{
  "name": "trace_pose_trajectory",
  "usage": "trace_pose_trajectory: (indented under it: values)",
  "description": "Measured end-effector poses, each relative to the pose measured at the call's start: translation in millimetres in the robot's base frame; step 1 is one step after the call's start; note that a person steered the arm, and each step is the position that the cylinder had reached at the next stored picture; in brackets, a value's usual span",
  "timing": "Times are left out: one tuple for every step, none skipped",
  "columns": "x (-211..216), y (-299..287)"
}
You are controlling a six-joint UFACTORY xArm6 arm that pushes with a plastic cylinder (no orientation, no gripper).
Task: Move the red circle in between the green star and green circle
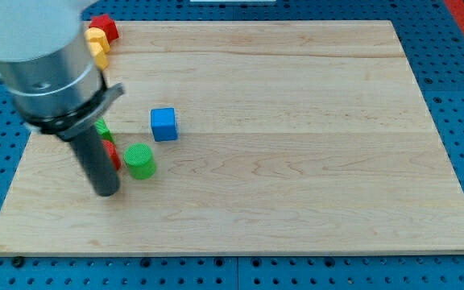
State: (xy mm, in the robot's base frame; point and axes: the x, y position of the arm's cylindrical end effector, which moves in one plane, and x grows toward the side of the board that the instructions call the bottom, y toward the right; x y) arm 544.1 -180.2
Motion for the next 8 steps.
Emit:
trace_pose_trajectory:
  values:
    - [5, -35]
    - [3, -27]
    - [1, -9]
    - [-8, 12]
    - [-15, 8]
    - [-18, -47]
    - [-31, -45]
    - [-37, -35]
